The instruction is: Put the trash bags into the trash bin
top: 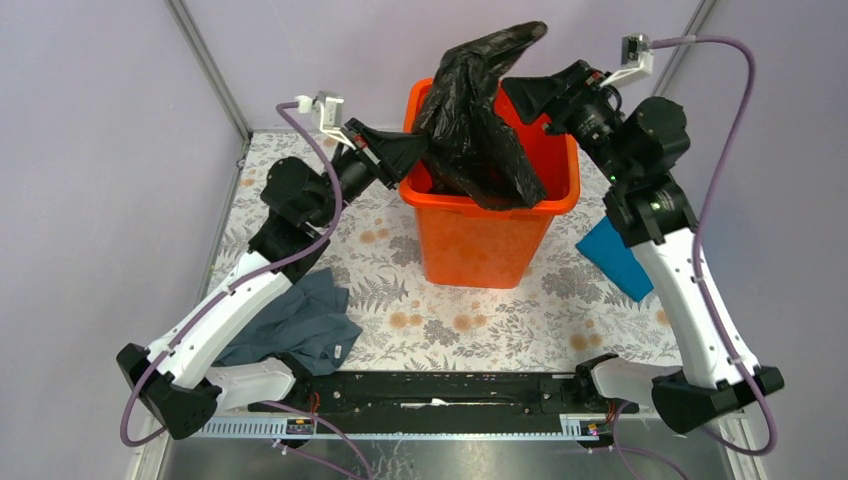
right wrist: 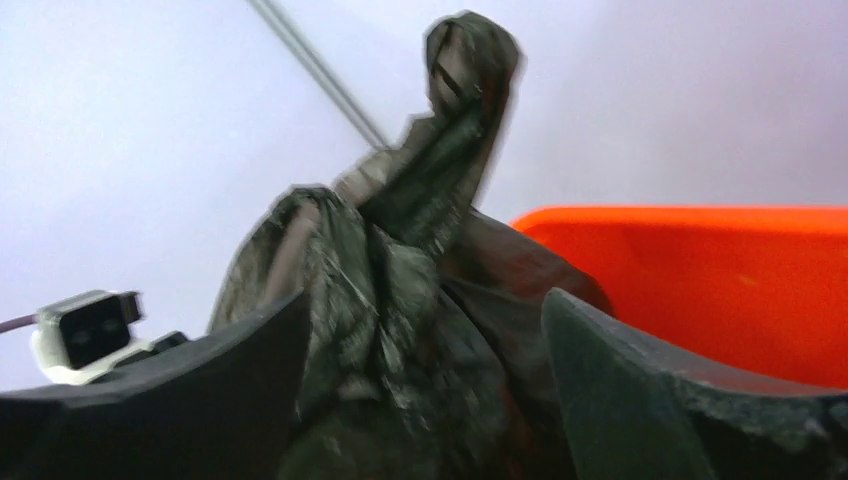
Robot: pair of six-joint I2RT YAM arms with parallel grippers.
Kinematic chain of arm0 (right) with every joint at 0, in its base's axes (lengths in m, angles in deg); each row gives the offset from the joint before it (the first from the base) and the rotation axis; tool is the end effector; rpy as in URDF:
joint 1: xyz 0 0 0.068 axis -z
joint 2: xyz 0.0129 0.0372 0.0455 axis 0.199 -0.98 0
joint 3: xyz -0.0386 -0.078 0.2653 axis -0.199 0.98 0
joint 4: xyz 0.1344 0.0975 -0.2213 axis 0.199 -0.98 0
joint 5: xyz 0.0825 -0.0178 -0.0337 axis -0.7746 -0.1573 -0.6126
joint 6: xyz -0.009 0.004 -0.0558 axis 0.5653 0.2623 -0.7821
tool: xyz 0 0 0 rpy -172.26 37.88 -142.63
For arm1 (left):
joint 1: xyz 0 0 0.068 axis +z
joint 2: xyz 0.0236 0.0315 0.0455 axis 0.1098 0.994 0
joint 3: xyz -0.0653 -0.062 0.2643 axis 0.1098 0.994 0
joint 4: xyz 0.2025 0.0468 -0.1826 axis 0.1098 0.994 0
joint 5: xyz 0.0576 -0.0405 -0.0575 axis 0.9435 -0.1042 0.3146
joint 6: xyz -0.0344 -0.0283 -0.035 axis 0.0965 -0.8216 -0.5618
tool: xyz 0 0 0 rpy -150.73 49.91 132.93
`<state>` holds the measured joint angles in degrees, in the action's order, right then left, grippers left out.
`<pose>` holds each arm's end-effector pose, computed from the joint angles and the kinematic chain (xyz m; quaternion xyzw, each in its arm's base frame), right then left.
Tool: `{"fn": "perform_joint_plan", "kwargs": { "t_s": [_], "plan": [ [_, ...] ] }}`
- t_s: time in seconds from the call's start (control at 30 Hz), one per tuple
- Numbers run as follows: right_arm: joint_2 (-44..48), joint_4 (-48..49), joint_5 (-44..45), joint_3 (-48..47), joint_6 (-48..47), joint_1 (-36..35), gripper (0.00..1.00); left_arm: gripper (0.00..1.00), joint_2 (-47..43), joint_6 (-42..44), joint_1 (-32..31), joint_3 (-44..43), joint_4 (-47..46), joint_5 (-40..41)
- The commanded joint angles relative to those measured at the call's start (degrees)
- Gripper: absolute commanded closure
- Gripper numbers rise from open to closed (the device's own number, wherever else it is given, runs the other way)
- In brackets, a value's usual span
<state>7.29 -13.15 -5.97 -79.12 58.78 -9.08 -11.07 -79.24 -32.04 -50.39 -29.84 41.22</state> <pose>0.2481 0.1036 0.5471 -0.0141 0.5709 0.4637 0.6774 0.2083 -0.1758 0.4846 0.1107 0.5690 -0.5299 0.6191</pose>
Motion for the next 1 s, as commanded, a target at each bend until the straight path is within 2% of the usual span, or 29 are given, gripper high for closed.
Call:
{"fn": "perform_joint_plan", "kwargs": {
  "t_s": [0.0,0.23,0.37,0.43,0.63,0.77,0.8,0.9,0.97],
  "plan": [
    [4.7,-17.4,7.8,-3.0,-9.3,0.0,0.03,1.00,-4.7,1.8,0.0,2.9,-9.5,2.8],
    [4.8,-26.3,-6.4,-10.5,-16.4,0.0,0.00,1.00,-2.9,0.4,0.0,2.6,-11.0,0.5],
    [-1.0,-37.6,-6.2,-23.1,-20.7,0.0,0.00,1.00,-0.8,-0.6,0.0,1.1,-10.4,-2.4],
    [-2.7,-39.1,-6.3,-26.9,-21.3,0.0,0.00,1.00,0.4,-0.5,0.0,-0.9,-8.5,-3.6],
    [-2.8,-38.1,-10.8,-23.3,-20.5,-0.3,0.00,1.00,0.5,-1.0,0.0,-0.7,-8.8,-4.2],
    [-2.8,-40.4,-3.8,-20.0,-23.5,-1.5,0.01,1.00,0.3,-0.6,0.0,-1.2,-7.8,-3.8],
    [-3.0,-40.8,-2.1,-19.7,-24.3,-1.6,0.03,1.00,0.2,-0.9,0.0,-1.0,-8.3,-3.9],
    [-3.2,-39.3,1.5,-18.7,-24.9,-1.9,0.19,1.00,0.4,-1.7,0.1,-0.6,-9.2,-4.6],
    [-2.2,-35.7,8.3,-16.3,-22.2,-1.9,0.40,1.00,0.0,-1.3,0.1,-0.6,-8.4,-4.0]
  ]
}}
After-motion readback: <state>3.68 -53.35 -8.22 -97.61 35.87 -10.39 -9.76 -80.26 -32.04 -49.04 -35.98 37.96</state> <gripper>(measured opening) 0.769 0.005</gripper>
